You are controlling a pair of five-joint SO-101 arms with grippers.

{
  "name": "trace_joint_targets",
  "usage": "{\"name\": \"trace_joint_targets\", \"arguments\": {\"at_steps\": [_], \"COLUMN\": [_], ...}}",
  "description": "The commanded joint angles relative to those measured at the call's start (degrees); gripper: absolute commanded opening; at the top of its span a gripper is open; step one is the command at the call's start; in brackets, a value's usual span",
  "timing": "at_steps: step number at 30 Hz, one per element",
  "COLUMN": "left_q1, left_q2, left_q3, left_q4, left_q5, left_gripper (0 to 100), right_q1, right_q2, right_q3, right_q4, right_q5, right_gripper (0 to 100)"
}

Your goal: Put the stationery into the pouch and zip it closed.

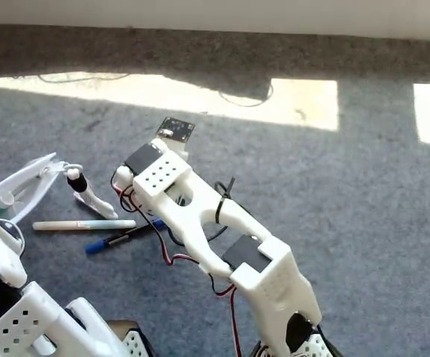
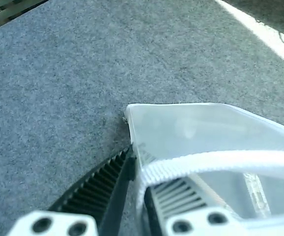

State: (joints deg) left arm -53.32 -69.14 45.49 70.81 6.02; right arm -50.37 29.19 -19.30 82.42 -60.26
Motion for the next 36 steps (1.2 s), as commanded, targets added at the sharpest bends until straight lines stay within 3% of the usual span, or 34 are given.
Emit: {"name": "trace_joint_targets", "arguments": {"at_steps": [1, 15, 20, 23, 30, 36], "left_q1": [-0.1, -0.1, -0.1, -0.1, -0.1, -0.1], "left_q2": [-0.6, -0.6, -0.6, -0.6, -0.6, -0.6], "left_q3": [-1.0, -1.0, -1.0, -1.0, -1.0, -1.0], "left_q4": [-1.3, -1.3, -1.3, -1.3, -1.3, -1.3], "left_q5": [0.5, 0.5, 0.5, 0.5, 0.5, 0.5], "left_gripper": [1, 1, 1, 1, 1, 1], "right_q1": [-0.7, -0.3, -0.2, 0.7, 4.3, 0.8], "right_q2": [-0.9, 9.5, 9.9, 10.0, 9.5, 9.7], "right_q3": [-2.7, -3.3, -3.3, -3.3, -8.4, -16.6], "right_q4": [0.5, 1.3, 1.1, 0.9, 4.0, 12.5], "right_q5": [-0.7, -0.9, -0.8, -0.7, -0.6, -0.5], "right_gripper": [14.2, 13.7, 3.7, 3.6, 17.0, 17.0]}}
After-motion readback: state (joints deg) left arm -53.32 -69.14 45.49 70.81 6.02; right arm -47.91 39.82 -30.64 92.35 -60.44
